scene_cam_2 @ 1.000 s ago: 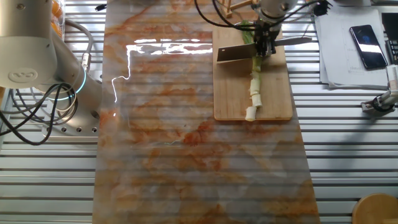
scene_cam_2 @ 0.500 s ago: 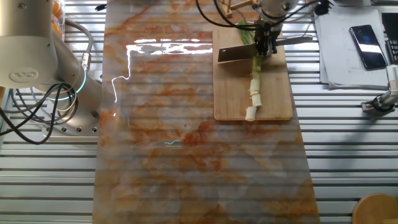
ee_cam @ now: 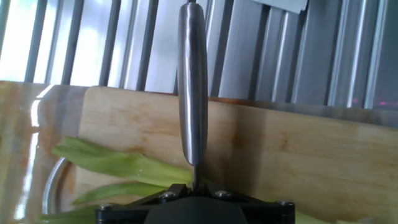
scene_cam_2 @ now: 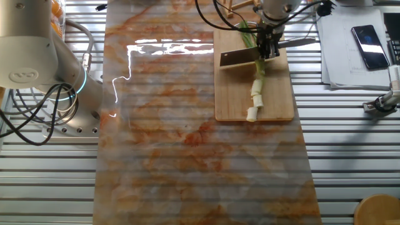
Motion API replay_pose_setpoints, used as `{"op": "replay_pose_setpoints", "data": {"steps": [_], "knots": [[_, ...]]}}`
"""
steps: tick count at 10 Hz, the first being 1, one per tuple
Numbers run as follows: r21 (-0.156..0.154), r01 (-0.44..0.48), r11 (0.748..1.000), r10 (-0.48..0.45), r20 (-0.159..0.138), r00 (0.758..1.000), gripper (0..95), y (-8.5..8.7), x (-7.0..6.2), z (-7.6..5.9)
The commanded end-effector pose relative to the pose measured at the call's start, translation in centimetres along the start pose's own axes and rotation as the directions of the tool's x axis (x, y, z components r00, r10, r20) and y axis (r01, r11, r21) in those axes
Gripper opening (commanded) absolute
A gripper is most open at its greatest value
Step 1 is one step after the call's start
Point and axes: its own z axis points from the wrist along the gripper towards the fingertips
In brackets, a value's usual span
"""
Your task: Chop the scallions
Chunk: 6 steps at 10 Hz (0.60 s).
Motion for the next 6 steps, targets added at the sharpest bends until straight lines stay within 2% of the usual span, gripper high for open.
{"op": "replay_pose_setpoints", "data": {"steps": [1, 3, 6], "knots": [[0.008, 0.008, 1.0, -0.008, -0.001, 1.0, 0.0, -0.29, -0.05, 0.06], [0.014, 0.014, 1.0, -0.014, -0.003, 1.0, 0.0, -0.61, 0.07, 0.43], [0.028, 0.035, 0.999, -0.035, -0.004, 0.999, 0.0, -1.08, 0.2, 0.26]]}}
